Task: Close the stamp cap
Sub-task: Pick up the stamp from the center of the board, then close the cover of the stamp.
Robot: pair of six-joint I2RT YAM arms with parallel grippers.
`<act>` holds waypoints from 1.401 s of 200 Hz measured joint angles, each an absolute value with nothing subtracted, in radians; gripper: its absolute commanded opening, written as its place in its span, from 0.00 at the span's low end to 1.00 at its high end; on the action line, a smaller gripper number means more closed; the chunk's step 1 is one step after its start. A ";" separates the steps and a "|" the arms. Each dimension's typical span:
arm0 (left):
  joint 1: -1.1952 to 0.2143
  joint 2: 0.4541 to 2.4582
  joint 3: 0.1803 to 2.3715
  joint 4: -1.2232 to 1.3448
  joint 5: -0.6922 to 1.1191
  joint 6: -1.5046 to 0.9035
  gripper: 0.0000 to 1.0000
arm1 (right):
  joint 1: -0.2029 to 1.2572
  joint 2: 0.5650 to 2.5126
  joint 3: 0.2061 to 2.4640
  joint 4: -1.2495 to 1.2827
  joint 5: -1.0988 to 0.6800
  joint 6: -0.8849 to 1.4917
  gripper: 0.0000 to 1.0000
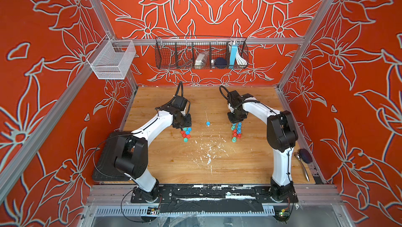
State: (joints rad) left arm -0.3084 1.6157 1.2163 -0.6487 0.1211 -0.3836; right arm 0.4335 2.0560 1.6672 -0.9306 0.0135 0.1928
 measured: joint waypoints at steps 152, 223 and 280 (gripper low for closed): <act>-0.144 1.484 1.170 -0.669 0.184 -0.359 0.49 | 0.717 2.466 2.449 -1.283 0.009 0.193 0.11; -0.143 1.484 1.150 -0.669 0.186 -0.359 0.49 | 0.733 2.511 2.494 -1.341 0.007 0.193 0.10; -0.138 1.484 1.148 -0.668 0.186 -0.358 0.48 | 0.731 2.541 2.507 -1.339 0.007 0.193 0.09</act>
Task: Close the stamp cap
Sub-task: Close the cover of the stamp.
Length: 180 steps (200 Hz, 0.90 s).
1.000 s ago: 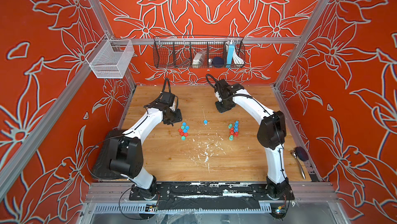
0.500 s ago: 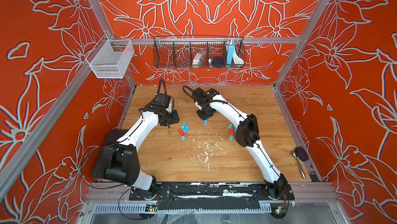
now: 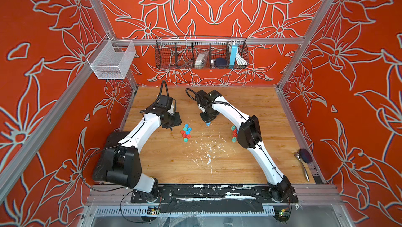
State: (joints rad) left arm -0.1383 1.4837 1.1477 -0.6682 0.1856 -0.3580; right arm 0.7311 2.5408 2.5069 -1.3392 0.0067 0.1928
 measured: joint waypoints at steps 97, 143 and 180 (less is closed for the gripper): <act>-0.130 1.484 1.142 -0.664 0.186 -0.358 0.48 | 0.727 2.567 2.527 -1.327 0.007 0.194 0.08; -0.128 1.484 1.139 -0.664 0.186 -0.358 0.48 | 0.720 2.578 2.527 -1.322 0.006 0.196 0.07; -0.121 1.484 1.137 -0.663 0.187 -0.358 0.48 | 0.711 2.579 2.527 -1.318 0.006 0.196 0.07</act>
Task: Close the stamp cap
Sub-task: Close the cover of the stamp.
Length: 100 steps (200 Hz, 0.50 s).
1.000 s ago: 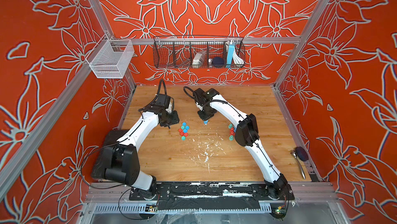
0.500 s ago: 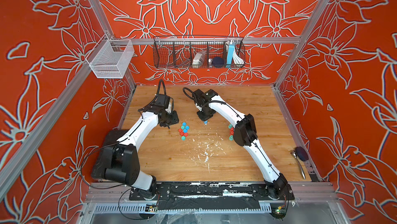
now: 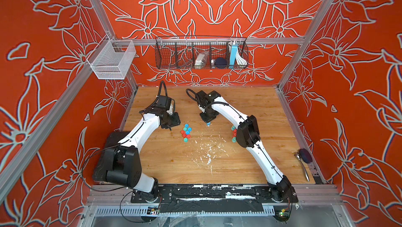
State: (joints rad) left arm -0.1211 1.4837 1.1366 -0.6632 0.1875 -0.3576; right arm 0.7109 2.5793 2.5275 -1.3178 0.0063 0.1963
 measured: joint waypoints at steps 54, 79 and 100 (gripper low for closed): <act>-0.117 1.484 1.137 -0.663 0.191 -0.357 0.48 | 0.706 2.581 2.527 -1.316 0.003 0.196 0.06; -0.117 1.484 1.137 -0.663 0.194 -0.357 0.47 | 0.706 2.581 2.527 -1.316 0.001 0.197 0.05; -0.114 1.484 1.137 -0.663 0.197 -0.357 0.47 | 0.707 2.581 2.524 -1.315 -0.002 0.197 0.05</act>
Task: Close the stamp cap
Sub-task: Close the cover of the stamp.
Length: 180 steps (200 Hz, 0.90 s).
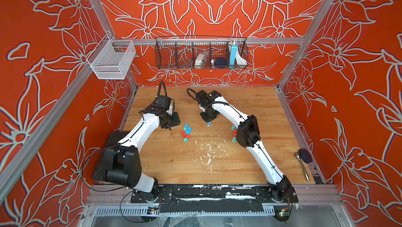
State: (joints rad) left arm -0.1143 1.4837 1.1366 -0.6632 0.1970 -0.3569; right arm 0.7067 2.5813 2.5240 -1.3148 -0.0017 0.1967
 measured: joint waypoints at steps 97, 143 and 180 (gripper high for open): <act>-0.109 1.484 1.136 -0.662 0.205 -0.357 0.47 | 0.707 2.563 2.478 -1.287 -0.006 0.199 0.04; -0.105 1.484 1.136 -0.657 0.208 -0.358 0.47 | 0.708 2.561 2.478 -1.289 -0.006 0.198 0.03; -0.104 1.484 1.136 -0.648 0.209 -0.358 0.46 | 0.708 2.561 2.478 -1.292 -0.007 0.198 0.03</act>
State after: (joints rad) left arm -0.1036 1.4837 1.1358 -0.6479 0.2089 -0.3580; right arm 0.7078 2.5607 2.4783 -1.2919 -0.0074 0.1978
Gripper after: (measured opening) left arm 0.466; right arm 0.201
